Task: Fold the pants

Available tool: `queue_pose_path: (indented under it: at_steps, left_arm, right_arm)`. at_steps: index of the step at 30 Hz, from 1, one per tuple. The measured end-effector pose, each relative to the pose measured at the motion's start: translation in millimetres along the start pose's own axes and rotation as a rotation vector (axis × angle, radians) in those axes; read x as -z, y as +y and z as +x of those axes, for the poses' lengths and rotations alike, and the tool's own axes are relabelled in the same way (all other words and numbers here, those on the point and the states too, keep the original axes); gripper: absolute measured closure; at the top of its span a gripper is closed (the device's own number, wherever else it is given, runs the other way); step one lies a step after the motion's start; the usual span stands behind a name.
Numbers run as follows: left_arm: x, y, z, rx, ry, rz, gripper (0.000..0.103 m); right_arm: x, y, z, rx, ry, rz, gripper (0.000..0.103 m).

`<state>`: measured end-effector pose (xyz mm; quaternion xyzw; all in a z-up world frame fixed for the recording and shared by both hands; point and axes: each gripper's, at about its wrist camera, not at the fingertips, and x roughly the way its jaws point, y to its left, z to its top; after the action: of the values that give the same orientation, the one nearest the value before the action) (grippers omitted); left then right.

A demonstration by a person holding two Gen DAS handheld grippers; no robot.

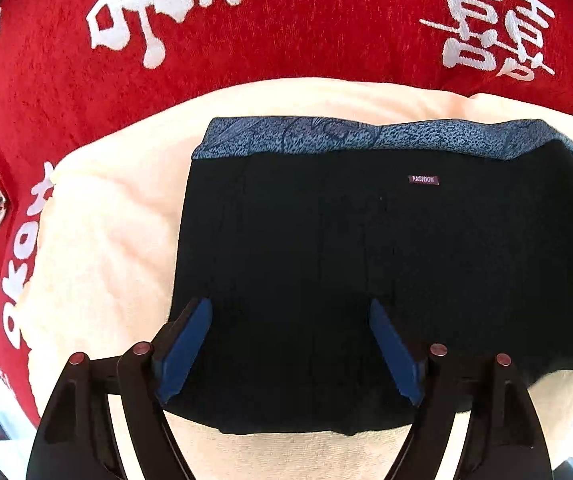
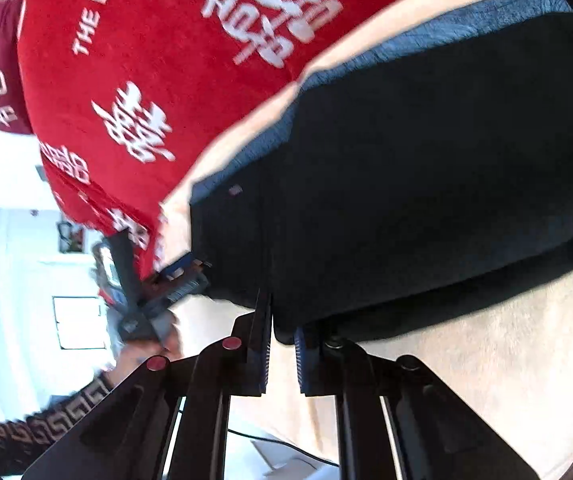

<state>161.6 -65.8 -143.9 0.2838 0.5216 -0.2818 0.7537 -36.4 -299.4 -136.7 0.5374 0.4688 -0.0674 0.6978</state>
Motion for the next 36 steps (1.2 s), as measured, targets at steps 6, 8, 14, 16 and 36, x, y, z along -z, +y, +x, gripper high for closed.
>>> queue_pose_path:
  at_steps: [6, 8, 14, 16, 36]
  left_arm:
    - [3, -7, -6, -0.065, -0.001, 0.045, 0.02]
    - [5, -13, -14, -0.081, 0.015, 0.048, 0.02]
    - [3, -60, -45, 0.056, -0.018, 0.032, 0.02]
    - [-3, -97, -48, 0.12, -0.036, 0.065, 0.02]
    - [9, -205, -30, 0.193, 0.071, 0.174, 0.031]
  right_arm:
    - [7, -25, 3, 0.08, 0.031, 0.068, 0.086]
    - [8, -26, -15, 0.106, 0.042, 0.047, 0.071]
    - [-12, -34, -75, 0.204, -0.08, 0.01, 0.066]
    - [-22, -30, -86, 0.22, -0.128, -0.029, 0.066]
    - [-33, -73, -71, 0.075, -0.118, 0.166, 0.096]
